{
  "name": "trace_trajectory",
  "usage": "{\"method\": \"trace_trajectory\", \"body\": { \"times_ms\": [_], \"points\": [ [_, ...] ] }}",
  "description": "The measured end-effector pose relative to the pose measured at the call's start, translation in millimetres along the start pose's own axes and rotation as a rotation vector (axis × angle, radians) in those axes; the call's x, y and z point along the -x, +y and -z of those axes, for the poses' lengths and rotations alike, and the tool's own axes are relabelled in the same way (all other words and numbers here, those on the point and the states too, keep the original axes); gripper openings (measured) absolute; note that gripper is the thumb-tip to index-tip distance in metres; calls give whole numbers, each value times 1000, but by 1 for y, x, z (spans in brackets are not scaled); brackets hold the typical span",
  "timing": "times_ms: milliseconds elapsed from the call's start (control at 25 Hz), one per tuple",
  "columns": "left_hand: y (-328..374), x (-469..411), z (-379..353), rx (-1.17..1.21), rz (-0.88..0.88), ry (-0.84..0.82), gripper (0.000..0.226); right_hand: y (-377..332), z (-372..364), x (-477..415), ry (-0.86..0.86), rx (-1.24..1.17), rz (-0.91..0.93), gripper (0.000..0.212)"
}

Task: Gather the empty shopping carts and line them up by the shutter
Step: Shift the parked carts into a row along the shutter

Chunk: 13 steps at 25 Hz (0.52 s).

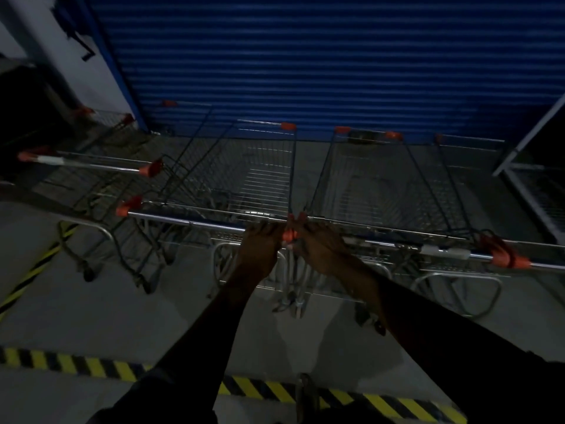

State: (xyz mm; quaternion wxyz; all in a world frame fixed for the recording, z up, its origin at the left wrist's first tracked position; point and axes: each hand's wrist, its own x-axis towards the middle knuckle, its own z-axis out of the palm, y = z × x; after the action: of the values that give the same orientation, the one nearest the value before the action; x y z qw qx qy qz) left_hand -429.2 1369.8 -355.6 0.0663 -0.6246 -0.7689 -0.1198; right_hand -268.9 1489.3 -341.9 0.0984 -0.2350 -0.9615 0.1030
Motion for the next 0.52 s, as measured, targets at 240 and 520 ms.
{"method": "trace_trajectory", "body": {
  "times_ms": [240, 520],
  "points": [
    [-28, -18, -20, 113, -45, 35, 45, 2, -20, -14, 30, 32, -70, 82],
    [-41, -30, -30, 179, -117, 61, 42, 9, -28, -15, 86, 58, -42, 76]
  ]
}}
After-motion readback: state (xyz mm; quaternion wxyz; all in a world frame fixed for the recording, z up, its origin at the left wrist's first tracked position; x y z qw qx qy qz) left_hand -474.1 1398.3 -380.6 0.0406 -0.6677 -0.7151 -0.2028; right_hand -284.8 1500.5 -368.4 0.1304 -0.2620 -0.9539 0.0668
